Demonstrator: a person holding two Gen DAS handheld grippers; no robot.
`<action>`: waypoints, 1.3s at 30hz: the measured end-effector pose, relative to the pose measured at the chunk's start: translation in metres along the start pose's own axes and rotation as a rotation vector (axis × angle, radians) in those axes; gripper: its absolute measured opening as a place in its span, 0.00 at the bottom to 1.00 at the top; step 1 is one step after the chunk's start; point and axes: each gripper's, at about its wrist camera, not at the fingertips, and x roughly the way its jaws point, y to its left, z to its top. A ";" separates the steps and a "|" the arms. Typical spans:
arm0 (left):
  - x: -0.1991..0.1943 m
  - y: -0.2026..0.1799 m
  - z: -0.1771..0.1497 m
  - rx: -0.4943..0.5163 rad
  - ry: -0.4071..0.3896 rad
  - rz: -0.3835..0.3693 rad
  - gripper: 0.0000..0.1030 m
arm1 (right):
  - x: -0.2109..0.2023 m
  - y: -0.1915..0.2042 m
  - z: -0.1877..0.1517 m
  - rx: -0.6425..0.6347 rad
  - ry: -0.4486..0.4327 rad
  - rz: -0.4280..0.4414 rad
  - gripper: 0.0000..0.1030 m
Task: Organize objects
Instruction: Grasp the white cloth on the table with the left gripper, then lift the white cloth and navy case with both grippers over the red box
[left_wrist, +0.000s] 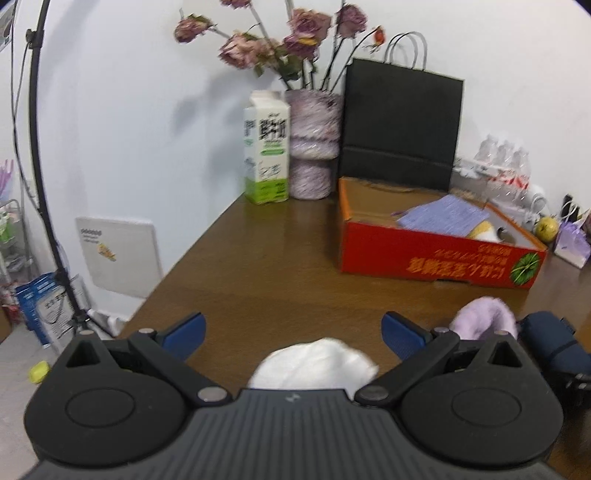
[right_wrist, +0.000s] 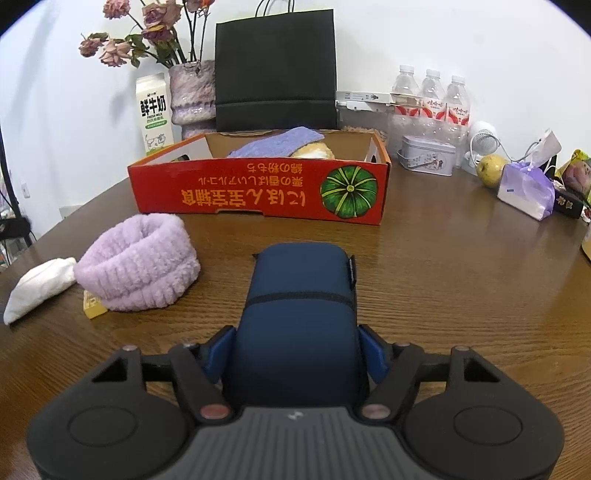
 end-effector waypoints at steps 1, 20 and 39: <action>0.000 0.004 0.000 0.004 0.017 0.008 1.00 | 0.000 0.000 0.000 0.002 -0.001 0.001 0.67; 0.052 -0.001 -0.024 0.130 0.270 -0.085 1.00 | 0.000 -0.003 0.000 0.024 -0.006 0.004 0.68; 0.040 -0.020 -0.030 0.116 0.171 -0.074 0.73 | 0.000 0.000 0.000 0.007 0.000 -0.006 0.69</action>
